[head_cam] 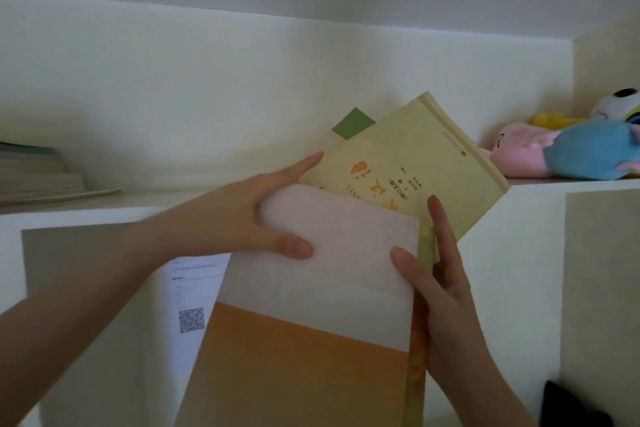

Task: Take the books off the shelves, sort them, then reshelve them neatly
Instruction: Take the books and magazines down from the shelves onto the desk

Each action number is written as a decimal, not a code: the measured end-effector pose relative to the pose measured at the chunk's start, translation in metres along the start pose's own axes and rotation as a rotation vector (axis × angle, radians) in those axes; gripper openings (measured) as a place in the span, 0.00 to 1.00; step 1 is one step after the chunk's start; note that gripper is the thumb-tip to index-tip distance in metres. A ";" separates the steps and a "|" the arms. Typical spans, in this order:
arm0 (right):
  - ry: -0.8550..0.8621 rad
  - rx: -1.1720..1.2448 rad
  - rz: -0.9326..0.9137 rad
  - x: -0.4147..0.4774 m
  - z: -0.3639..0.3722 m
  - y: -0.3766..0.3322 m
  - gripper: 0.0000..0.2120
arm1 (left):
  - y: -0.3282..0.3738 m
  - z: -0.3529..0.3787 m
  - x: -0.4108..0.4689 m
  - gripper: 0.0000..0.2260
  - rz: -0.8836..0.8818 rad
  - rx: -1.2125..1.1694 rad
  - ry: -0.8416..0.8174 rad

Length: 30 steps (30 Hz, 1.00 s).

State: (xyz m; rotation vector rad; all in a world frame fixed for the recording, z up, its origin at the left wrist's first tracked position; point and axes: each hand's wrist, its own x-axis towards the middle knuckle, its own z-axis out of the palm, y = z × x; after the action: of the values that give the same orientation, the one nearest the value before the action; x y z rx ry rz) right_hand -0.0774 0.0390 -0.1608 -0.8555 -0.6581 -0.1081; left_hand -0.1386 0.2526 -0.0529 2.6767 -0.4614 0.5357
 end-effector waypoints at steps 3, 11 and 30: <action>-0.009 -0.044 0.019 -0.005 -0.011 -0.001 0.32 | -0.002 0.018 -0.001 0.39 0.015 -0.009 0.080; 0.030 -0.054 0.036 -0.027 -0.036 -0.008 0.32 | 0.008 0.071 -0.022 0.38 0.109 -0.227 0.321; 0.139 -0.250 0.398 -0.116 -0.154 0.066 0.37 | -0.037 0.271 -0.065 0.41 -0.269 -0.661 0.056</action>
State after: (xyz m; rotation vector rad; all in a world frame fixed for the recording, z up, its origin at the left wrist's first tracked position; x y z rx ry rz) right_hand -0.0714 -0.0488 -0.3445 -1.1936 -0.3378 0.1106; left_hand -0.1001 0.1883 -0.3242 2.0375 -0.2040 0.3048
